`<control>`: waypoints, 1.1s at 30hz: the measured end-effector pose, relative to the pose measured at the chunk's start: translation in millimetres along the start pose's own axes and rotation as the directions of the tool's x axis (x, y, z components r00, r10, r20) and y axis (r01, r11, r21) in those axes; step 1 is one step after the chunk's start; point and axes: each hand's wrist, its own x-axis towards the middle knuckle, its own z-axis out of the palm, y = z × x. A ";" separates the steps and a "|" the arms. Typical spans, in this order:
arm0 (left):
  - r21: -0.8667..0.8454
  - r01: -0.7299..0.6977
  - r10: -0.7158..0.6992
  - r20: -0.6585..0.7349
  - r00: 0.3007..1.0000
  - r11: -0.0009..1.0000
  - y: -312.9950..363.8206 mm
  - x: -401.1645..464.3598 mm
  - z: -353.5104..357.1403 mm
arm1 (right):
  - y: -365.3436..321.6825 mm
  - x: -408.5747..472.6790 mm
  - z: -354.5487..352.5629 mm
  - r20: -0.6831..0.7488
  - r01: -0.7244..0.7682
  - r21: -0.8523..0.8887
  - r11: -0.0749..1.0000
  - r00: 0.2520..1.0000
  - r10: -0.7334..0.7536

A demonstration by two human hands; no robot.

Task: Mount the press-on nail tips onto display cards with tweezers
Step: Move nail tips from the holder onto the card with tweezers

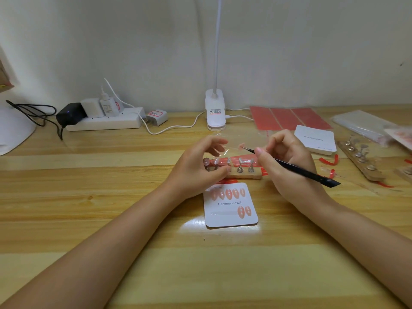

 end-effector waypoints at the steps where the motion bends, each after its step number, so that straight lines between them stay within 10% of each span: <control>1: 0.026 -0.027 0.027 -0.017 0.999 0.999 2.0 -1.0 -2.1 | -0.4 -0.3 -0.1 0.001 -0.003 0.008 1.000 1.000 0.003; 19: 0.206 -0.214 0.155 0.267 0.951 0.955 7.3 -53.4 -22.5 | 2.8 -5.7 0.4 -0.006 0.082 -0.049 0.995 0.997 -0.083; 33: 0.165 -0.150 0.100 0.275 0.956 0.975 0.8 -53.4 -19.5 | -10.8 -40.5 -13.4 0.219 0.480 -0.195 0.855 0.871 -0.439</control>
